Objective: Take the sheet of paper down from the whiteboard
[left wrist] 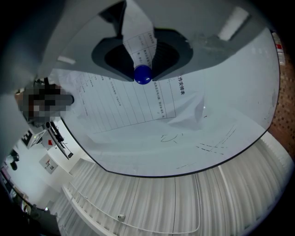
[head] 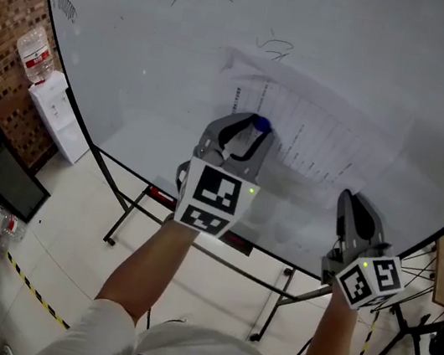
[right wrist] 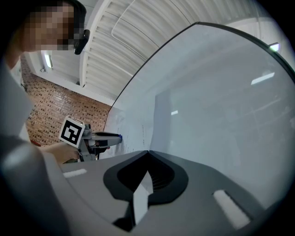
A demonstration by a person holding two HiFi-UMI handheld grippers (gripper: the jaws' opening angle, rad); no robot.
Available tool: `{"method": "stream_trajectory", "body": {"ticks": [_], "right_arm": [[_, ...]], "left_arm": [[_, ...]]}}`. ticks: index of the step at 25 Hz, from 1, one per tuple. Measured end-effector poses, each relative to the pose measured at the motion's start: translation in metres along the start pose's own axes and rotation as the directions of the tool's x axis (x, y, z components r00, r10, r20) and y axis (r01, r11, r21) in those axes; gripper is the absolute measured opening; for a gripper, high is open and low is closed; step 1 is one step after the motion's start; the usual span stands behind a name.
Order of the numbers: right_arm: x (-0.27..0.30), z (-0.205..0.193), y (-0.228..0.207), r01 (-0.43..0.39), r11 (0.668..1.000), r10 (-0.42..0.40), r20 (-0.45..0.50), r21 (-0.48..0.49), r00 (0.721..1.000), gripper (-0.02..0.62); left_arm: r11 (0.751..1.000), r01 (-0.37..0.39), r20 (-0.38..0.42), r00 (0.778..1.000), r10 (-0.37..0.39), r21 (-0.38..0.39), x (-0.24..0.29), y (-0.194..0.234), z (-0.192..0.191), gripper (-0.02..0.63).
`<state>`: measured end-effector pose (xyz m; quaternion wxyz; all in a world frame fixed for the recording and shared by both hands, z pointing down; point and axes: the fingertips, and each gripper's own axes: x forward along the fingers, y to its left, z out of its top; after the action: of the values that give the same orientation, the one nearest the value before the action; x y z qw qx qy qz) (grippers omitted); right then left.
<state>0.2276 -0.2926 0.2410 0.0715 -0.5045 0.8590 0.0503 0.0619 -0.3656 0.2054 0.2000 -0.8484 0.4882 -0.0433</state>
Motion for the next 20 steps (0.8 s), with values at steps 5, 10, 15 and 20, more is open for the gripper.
{"method": "stream_trajectory", "body": {"ticks": [5, 10, 15, 20], "right_arm": [[-0.001, 0.001, -0.001, -0.002, 1.0, 0.002, 0.013, 0.009, 1.0, 0.008], [-0.009, -0.001, -0.002, 0.005, 1.0, -0.005, 0.012, 0.024, 1.0, 0.008], [-0.024, -0.01, -0.002, 0.013, 0.999, -0.013, -0.006, 0.031, 1.0, 0.008], [-0.045, -0.031, -0.009, 0.044, 0.998, -0.042, -0.054, 0.042, 0.998, 0.008]], "left_arm": [[1.0, 0.005, 0.001, 1.0, -0.005, -0.023, 0.0, -0.001, -0.002, 0.133], [0.999, 0.015, 0.015, 1.0, -0.014, -0.047, -0.015, -0.007, -0.003, 0.133], [0.996, 0.032, 0.009, 0.999, -0.032, -0.08, -0.043, -0.015, -0.013, 0.133], [0.987, 0.065, -0.022, 0.997, -0.069, -0.147, -0.077, -0.025, -0.038, 0.133]]}}
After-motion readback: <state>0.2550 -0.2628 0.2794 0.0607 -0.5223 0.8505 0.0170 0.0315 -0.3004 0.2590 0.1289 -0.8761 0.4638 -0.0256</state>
